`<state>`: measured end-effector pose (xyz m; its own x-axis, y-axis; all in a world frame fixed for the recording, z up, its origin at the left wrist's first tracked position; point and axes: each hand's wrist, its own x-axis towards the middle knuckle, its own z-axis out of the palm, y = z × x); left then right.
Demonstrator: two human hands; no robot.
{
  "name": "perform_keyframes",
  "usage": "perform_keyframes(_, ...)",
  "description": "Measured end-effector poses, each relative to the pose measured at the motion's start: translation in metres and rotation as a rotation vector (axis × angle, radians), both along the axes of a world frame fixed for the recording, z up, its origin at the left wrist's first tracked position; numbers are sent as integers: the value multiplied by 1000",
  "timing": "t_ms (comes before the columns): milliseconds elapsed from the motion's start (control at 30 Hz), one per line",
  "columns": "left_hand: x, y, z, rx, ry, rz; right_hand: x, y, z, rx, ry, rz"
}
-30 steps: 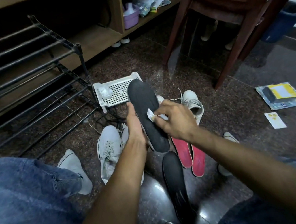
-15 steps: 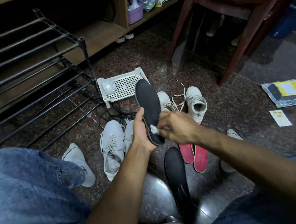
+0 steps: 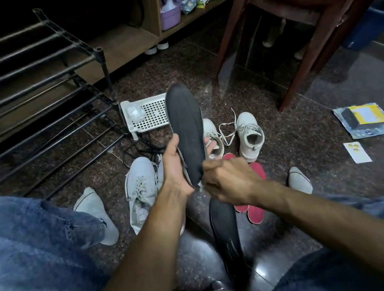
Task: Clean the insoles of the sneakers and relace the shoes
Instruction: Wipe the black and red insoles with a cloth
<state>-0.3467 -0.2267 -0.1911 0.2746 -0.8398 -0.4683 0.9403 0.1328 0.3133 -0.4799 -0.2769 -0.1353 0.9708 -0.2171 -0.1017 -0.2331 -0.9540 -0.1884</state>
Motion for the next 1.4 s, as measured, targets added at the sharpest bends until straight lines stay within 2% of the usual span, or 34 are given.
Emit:
perform_keyframes(100, 7, -3, 13, -63, -3, -29, -1, -6, -10, 51, -210, -125)
perform_keyframes(233, 17, -2, 19, -56, -67, -45, -8, -6, 3, 67, -185, -68)
perform_keyframes(367, 11, 0, 16, -7, -101, -54, 1, -38, 21, 136, -395, -287)
perform_keyframes(433, 4, 0, 16, -18, -68, -67, 8, -34, 21, 160, -319, -185)
perform_keyframes(533, -3, -1, 15, 3, -55, -65, 16, -13, 8, 88, -185, -83)
perform_keyframes(667, -20, 3, 6, 42, -46, -90, 41, -38, 6, -139, -87, -254)
perform_keyframes(733, -24, 3, 6, 61, -49, -118, 50, -50, 9, -176, -58, -335)
perform_keyframes(800, -20, 1, 8, 66, -61, -121, 49, -46, 6, -152, -88, -352)
perform_keyframes(967, -6, 1, -6, 144, -76, -132, 14, -2, -9, 127, -83, -109)
perform_keyframes(1033, -8, 1, -20, 233, -108, -153, -2, -3, -23, 218, 28, -28)
perform_keyframes(1133, -19, 8, -46, 457, -242, -270, -23, -21, -53, 169, 323, 40)
perform_keyframes(1200, -33, 17, -68, 620, -415, -369, -35, -39, -74, 167, 414, -84)
perform_keyframes(1267, -47, 24, -91, 681, -547, -440, -47, -56, -93, 187, 454, -225)
perform_keyframes(1400, -57, 27, -125, 816, -538, -491, -59, -69, -125, 204, 564, -307)
